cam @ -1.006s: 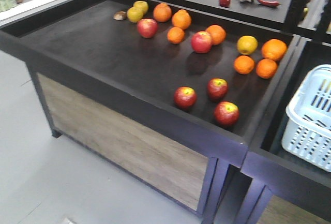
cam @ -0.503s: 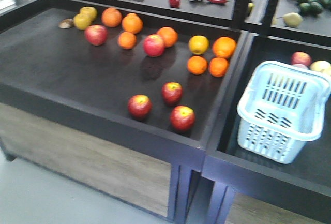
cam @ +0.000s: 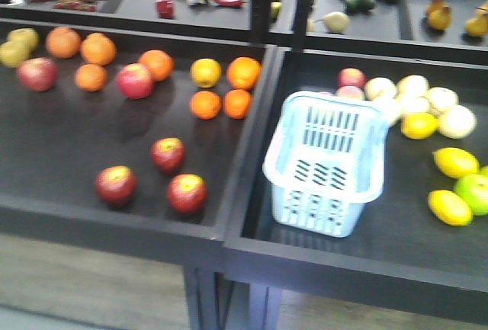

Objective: Pick three apples into basket with both arms
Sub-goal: 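Turn and drive the base up to the table with the light-blue basket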

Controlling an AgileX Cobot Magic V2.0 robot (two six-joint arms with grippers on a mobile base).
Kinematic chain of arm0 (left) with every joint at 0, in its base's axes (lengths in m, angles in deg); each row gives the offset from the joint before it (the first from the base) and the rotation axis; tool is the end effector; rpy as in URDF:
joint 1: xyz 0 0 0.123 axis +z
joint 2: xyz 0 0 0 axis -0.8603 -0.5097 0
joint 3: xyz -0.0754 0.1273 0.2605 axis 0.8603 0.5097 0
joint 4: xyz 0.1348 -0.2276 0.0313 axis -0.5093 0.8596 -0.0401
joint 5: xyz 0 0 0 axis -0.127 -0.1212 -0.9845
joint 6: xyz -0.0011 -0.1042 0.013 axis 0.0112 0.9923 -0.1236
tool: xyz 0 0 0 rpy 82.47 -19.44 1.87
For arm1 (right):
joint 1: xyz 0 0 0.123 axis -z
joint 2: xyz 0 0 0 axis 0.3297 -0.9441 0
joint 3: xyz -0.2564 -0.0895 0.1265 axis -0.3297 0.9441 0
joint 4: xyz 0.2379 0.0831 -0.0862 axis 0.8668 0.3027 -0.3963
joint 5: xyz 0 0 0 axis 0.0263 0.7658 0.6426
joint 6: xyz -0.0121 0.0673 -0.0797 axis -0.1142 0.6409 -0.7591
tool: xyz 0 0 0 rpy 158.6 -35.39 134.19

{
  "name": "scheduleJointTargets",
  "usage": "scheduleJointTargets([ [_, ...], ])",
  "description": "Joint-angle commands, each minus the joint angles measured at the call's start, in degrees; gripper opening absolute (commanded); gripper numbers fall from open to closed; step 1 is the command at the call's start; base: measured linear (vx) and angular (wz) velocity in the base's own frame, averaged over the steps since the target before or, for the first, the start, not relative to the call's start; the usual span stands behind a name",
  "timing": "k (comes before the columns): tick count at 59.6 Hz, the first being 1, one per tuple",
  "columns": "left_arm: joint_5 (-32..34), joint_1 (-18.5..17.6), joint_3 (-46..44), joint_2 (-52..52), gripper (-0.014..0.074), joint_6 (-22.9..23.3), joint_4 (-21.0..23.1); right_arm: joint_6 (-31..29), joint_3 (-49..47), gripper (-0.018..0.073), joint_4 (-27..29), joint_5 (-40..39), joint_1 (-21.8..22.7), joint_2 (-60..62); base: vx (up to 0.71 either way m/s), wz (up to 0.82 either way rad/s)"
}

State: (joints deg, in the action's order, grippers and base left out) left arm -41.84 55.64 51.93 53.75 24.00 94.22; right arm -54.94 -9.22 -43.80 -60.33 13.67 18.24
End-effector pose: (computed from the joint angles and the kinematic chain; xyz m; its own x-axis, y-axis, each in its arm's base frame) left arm 0.0697 -0.0091 0.1866 -0.1209 -0.1838 -0.9755 0.0863 0.9770 -0.1948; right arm 0.0704 0.0071 0.1936 -0.0377 -0.0166 -0.9992 -0.0990 0.9950 -0.0128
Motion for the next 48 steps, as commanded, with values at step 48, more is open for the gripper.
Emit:
scheduleJointTargets([
  [48, 3.90, -0.19, -1.46, 0.68, -0.0006, 0.37, 0.57, -0.14, 0.82, -0.0008, -0.13, -4.14, 0.43, 0.68, 0.11, -0.23],
])
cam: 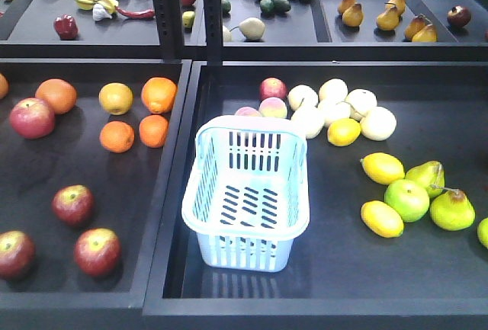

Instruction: Pick three apples into basket with both arms

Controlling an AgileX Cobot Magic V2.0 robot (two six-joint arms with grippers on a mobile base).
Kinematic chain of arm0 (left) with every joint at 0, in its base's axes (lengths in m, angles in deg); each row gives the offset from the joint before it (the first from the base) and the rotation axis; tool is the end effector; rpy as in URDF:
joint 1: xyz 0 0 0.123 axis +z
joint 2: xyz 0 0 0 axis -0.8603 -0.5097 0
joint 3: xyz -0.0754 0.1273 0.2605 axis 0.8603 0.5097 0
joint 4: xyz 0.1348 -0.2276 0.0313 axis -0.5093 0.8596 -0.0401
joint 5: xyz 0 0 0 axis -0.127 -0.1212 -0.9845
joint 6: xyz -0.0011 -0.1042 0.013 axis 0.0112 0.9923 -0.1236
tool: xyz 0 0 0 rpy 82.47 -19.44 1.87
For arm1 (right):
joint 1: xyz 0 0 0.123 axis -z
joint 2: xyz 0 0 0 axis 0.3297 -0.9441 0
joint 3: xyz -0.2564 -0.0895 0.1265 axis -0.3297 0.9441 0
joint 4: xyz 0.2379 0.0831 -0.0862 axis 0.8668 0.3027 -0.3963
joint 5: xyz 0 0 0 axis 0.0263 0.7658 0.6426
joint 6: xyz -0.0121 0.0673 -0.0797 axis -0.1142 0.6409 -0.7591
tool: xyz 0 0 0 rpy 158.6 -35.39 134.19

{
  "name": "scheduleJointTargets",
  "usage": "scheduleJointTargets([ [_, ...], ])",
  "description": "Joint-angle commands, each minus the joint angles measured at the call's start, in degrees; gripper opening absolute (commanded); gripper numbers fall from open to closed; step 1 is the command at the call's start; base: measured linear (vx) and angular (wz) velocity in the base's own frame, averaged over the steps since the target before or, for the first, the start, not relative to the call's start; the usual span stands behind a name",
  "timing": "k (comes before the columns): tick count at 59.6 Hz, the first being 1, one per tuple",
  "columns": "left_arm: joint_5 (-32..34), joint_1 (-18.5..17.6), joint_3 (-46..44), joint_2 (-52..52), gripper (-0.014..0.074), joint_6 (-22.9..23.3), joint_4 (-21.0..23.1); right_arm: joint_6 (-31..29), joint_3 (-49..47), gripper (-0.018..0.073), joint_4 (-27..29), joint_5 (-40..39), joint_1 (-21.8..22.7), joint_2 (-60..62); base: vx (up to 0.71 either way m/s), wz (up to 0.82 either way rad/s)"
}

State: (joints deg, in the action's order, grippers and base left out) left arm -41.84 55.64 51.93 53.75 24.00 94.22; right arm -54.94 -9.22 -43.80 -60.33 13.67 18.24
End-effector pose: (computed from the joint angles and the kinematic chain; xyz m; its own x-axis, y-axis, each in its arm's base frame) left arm 0.0697 -0.0091 0.1866 -0.1209 -0.1838 -0.9755 0.0863 0.9770 -0.1948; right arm 0.0704 0.0071 0.1936 -0.0377 -0.0166 -0.9992 -0.0990 0.9950 -0.0128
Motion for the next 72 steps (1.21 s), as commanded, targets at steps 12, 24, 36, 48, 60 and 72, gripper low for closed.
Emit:
scheduleJointTargets([
  [12, 3.90, -0.19, -1.46, 0.68, -0.0006, 0.37, 0.57, -0.14, 0.82, -0.0008, -0.13, -4.14, 0.43, 0.68, 0.10, -0.04],
  [24, 3.90, -0.19, -1.46, 0.68, -0.0006, 0.37, 0.57, -0.14, 0.82, -0.0008, -0.13, -4.14, 0.43, 0.68, 0.09, -0.01],
  [36, 3.90, -0.19, -1.46, 0.68, -0.0006, 0.37, 0.57, -0.14, 0.82, -0.0008, -0.13, -4.14, 0.43, 0.68, 0.07, 0.00],
  [48, 3.90, -0.19, -1.46, 0.68, -0.0006, 0.37, 0.57, -0.14, 0.82, -0.0008, -0.13, -4.14, 0.43, 0.68, 0.05, 0.02],
  [60, 3.90, -0.19, -1.46, 0.68, -0.0006, 0.37, 0.57, -0.14, 0.82, -0.0008, -0.13, -4.14, 0.43, 0.68, 0.04, 0.01],
  [72, 3.90, -0.19, -1.46, 0.68, -0.0006, 0.37, 0.57, -0.14, 0.82, -0.0008, -0.13, -4.14, 0.43, 0.68, 0.04, 0.01],
])
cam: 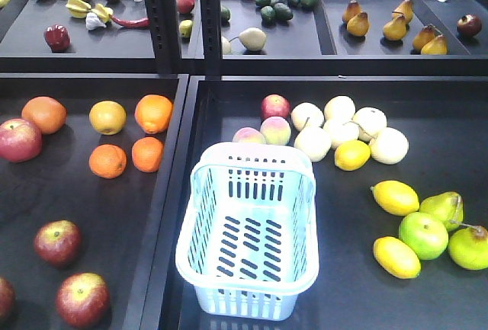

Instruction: Pick three apples into basket with both arms

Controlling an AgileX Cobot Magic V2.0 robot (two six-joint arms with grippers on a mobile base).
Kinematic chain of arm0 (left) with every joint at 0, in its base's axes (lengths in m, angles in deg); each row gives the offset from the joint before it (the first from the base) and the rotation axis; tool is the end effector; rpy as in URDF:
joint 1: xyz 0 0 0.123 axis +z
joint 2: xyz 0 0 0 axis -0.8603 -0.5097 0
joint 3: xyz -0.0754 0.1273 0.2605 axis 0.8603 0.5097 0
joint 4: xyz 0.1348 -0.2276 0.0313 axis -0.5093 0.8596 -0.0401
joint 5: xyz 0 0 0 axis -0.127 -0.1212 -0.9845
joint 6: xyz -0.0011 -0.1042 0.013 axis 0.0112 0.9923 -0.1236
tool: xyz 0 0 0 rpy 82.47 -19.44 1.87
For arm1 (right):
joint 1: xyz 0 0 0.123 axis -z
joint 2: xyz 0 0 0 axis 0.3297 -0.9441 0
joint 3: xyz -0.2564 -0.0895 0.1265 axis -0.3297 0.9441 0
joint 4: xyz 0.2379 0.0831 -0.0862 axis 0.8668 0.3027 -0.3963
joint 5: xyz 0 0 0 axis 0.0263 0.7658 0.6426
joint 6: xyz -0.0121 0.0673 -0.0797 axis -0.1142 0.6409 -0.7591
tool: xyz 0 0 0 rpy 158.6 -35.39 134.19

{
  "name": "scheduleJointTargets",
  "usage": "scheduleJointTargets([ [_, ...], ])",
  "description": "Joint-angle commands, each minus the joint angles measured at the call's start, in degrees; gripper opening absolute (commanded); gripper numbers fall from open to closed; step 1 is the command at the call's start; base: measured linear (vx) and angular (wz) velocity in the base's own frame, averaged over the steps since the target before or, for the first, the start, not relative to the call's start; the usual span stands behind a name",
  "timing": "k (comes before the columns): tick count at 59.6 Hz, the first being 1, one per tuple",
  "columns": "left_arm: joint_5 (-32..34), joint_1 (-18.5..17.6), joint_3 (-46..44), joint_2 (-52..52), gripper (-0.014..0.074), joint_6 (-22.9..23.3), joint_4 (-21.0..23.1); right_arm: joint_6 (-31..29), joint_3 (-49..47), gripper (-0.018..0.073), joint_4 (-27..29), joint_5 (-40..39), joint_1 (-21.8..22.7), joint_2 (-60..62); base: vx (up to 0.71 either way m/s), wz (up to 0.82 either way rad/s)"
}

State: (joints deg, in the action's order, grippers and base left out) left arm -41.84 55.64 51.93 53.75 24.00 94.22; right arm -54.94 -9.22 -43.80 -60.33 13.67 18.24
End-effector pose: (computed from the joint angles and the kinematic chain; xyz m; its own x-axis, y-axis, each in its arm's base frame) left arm 0.0697 -0.0091 0.1866 -0.1209 -0.1838 -0.9755 0.0863 0.9770 -0.1948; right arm 0.0704 0.0071 0.1936 -0.0377 -0.0166 -0.9992 -0.0990 0.9950 -0.0128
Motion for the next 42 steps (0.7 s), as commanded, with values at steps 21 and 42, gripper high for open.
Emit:
scheduleJointTargets([
  [21, 3.90, -0.19, -1.46, 0.68, -0.0006, 0.37, 0.57, -0.14, 0.82, -0.0008, -0.13, -4.14, 0.43, 0.68, 0.03, 0.01],
  [42, 3.90, -0.19, -1.46, 0.68, -0.0006, 0.37, 0.57, -0.14, 0.82, -0.0008, -0.13, -4.14, 0.43, 0.68, 0.03, 0.01],
])
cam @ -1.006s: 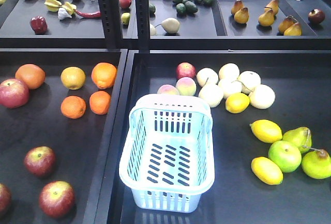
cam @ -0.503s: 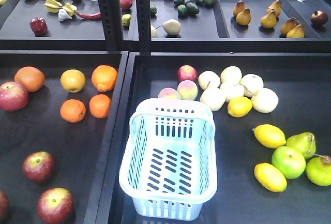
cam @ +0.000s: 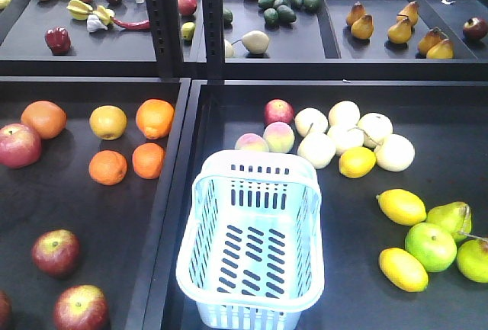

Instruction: Pick three apples into basket with both arms

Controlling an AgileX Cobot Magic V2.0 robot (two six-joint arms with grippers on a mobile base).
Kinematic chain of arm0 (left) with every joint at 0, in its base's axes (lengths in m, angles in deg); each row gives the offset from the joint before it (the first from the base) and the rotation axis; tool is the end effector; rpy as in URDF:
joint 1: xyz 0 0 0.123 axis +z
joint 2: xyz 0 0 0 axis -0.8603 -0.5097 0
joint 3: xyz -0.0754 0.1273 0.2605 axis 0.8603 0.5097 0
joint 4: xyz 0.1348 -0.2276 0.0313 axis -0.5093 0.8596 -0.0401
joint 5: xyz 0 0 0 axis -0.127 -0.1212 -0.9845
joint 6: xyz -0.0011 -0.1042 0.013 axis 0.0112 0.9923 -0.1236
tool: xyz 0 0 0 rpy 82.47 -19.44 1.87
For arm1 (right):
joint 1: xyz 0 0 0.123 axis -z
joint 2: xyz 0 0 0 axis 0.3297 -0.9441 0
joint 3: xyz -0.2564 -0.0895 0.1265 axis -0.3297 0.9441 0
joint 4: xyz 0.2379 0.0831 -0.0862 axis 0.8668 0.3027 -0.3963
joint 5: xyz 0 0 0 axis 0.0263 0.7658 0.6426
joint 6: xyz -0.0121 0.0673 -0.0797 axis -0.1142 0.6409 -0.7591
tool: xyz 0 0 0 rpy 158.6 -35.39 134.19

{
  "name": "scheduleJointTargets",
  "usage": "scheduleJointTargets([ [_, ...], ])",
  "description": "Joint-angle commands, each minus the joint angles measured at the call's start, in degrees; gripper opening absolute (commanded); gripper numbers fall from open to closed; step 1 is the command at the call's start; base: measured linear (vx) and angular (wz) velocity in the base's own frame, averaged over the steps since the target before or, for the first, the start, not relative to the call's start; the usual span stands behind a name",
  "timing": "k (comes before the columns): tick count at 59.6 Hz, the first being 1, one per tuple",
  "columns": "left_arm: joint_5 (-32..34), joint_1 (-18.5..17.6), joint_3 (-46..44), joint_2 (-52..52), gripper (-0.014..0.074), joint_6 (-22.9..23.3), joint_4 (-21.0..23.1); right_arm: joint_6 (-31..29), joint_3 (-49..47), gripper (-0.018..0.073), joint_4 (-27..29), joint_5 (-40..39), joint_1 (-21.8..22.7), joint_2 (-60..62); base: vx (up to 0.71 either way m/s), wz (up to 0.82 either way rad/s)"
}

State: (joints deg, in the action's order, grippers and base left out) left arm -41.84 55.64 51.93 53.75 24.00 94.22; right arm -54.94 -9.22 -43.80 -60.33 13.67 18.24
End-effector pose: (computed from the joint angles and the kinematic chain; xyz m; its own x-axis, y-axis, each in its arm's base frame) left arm 0.0697 -0.0091 0.1866 -0.1209 -0.1838 -0.9755 0.0863 0.9770 -0.1948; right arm 0.0704 0.0071 0.1936 -0.0377 -0.0166 -0.9992 -0.0990 0.9950 -0.0128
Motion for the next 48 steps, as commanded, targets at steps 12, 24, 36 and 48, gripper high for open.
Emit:
scheduleJointTargets([
  [12, 3.90, -0.19, -1.46, 0.68, -0.0006, 0.37, 0.57, -0.14, 0.82, -0.0008, -0.13, -4.14, 0.43, 0.68, 0.03, 0.00],
  [24, 3.90, -0.19, -1.46, 0.68, -0.0006, 0.37, 0.57, -0.14, 0.82, -0.0008, -0.13, -4.14, 0.43, 0.68, 0.01, 0.00],
  [36, 3.90, -0.19, -1.46, 0.68, -0.0006, 0.37, 0.57, -0.14, 0.82, -0.0008, -0.13, -4.14, 0.43, 0.68, 0.00, 0.00],
  [48, 3.90, -0.19, -1.46, 0.68, -0.0006, 0.37, 0.57, -0.14, 0.82, -0.0008, -0.13, -4.14, 0.43, 0.68, 0.00, 0.00],
])
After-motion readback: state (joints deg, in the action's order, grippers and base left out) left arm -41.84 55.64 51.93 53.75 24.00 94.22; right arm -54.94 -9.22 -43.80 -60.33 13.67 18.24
